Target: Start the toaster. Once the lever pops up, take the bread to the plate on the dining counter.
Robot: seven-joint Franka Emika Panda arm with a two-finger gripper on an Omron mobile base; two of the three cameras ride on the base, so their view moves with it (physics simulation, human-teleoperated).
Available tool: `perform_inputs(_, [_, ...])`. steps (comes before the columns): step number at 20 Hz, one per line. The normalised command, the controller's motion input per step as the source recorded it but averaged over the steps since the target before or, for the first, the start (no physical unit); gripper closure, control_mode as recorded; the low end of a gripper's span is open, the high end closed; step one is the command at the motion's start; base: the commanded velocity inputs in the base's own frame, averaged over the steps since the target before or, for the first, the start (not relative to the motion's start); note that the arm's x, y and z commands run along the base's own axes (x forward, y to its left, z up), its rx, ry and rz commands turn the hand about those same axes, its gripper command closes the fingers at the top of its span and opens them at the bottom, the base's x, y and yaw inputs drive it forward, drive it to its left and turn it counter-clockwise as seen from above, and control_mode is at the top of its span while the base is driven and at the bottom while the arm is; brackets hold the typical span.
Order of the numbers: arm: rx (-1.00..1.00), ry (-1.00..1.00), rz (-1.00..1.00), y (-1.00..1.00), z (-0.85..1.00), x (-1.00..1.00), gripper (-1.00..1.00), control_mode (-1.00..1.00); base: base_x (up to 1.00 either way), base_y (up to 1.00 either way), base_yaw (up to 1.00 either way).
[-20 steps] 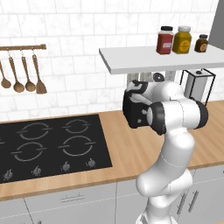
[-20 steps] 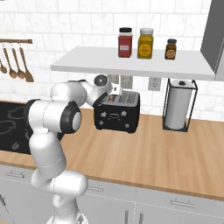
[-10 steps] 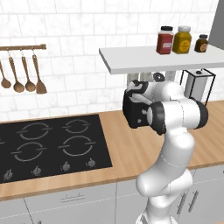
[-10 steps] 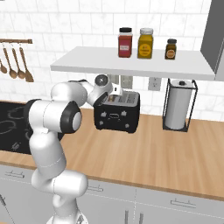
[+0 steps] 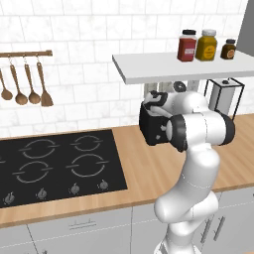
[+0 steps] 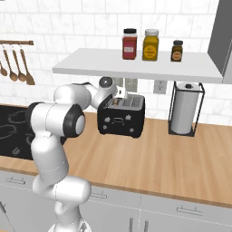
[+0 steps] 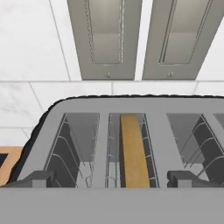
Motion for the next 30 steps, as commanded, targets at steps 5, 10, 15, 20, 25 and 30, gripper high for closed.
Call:
perform_inputs(5, [0.00, 0.00, 0.00, 0.00, 0.00, 0.05, -1.00, -1.00, 0.00, 0.00, 0.00])
perform_inputs(10, [0.00, 0.00, 0.00, 0.00, 0.00, 0.03, 1.00, -1.00, 0.00, 0.00, 0.00])
perform_inputs(15, [0.00, 0.00, 0.00, 0.00, 0.00, 0.00, 1.00, -1.00, 0.00, 0.00, 0.00])
perform_inputs(20, [0.00, 0.00, 0.00, 0.00, 0.00, 0.00, 1.00, -1.00, 0.00, 0.00, 0.00])
perform_inputs(25, [0.00, 0.00, 0.00, 0.00, 0.00, 0.00, 1.00, -1.00, 0.00, 0.00, 0.00])
perform_inputs(30, [0.02, -0.05, 0.00, 0.00, 0.15, -0.01, 1.00, -1.00, 0.00, 0.00, 0.00])
